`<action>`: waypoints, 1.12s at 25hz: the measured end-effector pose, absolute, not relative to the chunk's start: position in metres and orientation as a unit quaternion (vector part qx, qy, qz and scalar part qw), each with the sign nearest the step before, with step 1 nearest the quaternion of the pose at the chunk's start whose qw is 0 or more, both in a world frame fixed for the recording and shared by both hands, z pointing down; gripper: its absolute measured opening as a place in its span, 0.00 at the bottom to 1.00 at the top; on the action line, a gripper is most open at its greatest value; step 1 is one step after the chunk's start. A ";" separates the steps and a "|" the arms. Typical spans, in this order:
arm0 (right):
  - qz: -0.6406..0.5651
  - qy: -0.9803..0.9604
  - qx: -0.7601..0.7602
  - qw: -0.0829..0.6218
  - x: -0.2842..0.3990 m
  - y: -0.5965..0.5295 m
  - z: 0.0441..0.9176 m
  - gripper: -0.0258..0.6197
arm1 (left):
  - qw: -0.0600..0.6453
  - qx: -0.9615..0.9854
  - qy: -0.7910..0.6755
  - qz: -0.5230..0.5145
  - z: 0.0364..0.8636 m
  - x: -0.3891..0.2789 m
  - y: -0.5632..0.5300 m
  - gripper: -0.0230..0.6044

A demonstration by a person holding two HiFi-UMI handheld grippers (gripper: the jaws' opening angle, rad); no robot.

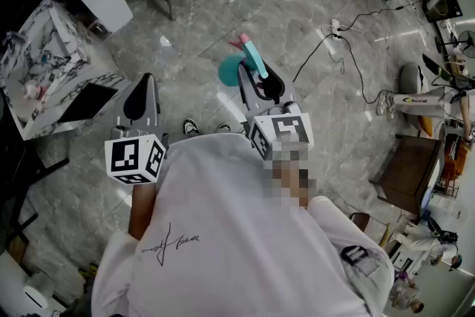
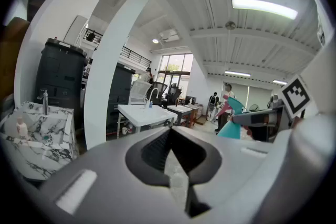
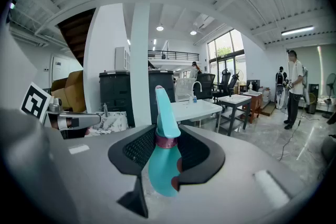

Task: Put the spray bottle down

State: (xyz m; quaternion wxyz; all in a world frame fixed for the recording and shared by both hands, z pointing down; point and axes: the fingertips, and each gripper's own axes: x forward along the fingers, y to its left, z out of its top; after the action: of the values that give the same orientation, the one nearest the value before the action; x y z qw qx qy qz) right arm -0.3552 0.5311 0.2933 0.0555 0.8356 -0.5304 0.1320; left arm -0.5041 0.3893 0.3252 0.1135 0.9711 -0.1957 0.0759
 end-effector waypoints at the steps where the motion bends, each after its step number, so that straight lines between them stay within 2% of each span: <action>1: 0.132 -0.529 0.836 0.058 -0.354 0.533 0.294 0.23 | 0.112 0.971 -0.196 0.077 0.325 -0.504 0.389 0.09; 5: 0.131 -0.525 0.839 0.060 -0.351 0.535 0.296 0.23 | 0.107 0.971 -0.199 0.079 0.323 -0.504 0.384 0.09; 10: 0.136 -0.525 0.840 0.029 -0.352 0.534 0.289 0.23 | 0.118 0.969 -0.205 0.069 0.320 -0.512 0.381 0.10; 17: 0.139 -0.508 0.850 0.032 -0.354 0.539 0.291 0.23 | 0.132 0.975 -0.166 0.069 0.328 -0.502 0.397 0.09; 28: 0.135 -0.519 0.844 0.027 -0.341 0.513 0.294 0.24 | 0.123 0.971 -0.194 0.068 0.324 -0.501 0.357 0.09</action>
State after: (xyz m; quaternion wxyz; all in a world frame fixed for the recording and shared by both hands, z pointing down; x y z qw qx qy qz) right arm -0.3409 0.5129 0.2944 0.0267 0.8436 -0.5189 0.1353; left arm -0.5006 0.3572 0.3240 0.1227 0.9708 -0.1944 0.0684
